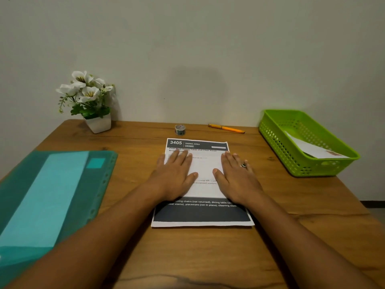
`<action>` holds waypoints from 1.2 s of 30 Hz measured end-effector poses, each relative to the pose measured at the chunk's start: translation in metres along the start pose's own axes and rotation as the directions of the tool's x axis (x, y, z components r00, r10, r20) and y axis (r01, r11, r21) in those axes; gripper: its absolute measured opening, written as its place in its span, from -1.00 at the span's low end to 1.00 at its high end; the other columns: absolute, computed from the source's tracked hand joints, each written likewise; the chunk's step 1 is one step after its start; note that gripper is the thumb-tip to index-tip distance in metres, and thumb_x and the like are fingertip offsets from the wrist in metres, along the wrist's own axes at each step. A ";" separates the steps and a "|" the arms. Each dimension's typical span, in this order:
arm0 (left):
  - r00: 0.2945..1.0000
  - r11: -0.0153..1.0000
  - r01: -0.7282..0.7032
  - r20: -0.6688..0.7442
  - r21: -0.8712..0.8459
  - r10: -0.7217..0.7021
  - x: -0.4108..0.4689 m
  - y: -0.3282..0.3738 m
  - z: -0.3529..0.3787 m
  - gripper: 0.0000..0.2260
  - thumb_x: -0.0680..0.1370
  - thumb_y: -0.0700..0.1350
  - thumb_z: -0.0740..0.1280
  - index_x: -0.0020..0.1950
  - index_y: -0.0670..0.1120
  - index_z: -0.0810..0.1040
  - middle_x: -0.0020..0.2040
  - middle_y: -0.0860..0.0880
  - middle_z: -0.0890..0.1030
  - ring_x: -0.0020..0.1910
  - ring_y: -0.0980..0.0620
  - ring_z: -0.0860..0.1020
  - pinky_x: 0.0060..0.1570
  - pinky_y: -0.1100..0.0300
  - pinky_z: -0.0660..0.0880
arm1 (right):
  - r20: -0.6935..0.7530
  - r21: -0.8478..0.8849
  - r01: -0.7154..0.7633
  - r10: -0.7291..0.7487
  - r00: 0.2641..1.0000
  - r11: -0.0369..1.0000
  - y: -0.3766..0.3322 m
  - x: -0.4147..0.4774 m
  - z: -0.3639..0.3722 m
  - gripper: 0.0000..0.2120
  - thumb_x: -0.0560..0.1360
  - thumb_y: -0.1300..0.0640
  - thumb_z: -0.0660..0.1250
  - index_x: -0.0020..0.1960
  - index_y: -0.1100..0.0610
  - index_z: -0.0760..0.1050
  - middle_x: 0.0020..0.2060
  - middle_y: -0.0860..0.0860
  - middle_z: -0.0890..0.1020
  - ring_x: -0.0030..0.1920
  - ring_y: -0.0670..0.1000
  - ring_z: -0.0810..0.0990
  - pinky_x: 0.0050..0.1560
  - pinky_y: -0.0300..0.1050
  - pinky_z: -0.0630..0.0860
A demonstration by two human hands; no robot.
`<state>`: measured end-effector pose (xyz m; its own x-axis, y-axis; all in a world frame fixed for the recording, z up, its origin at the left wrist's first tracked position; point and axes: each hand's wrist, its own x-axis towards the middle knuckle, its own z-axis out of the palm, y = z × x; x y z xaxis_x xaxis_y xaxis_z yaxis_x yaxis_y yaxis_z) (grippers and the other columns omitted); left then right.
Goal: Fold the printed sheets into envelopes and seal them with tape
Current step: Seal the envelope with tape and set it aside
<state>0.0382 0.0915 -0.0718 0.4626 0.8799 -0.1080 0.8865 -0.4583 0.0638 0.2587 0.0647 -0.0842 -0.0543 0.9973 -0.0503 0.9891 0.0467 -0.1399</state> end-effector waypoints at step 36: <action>0.994 0.995 0.104 -0.020 0.000 -0.104 -0.026 -0.047 0.003 -0.40 0.69 0.23 -0.17 0.68 0.01 -0.18 0.68 0.02 -0.16 0.65 0.01 -0.19 0.60 -0.12 -0.20 | 0.052 -0.024 -0.040 0.041 0.998 0.999 0.019 0.003 -0.002 -0.30 0.65 -0.37 -0.22 0.70 -0.08 -0.18 0.68 0.05 -0.17 0.67 0.13 -0.23 0.62 0.23 -0.25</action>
<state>-0.0153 0.0894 -0.0747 0.3679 0.9250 -0.0945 0.9297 -0.3645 0.0523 0.2772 0.0682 -0.0853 -0.0207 0.9940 -0.1072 0.9934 0.0084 -0.1145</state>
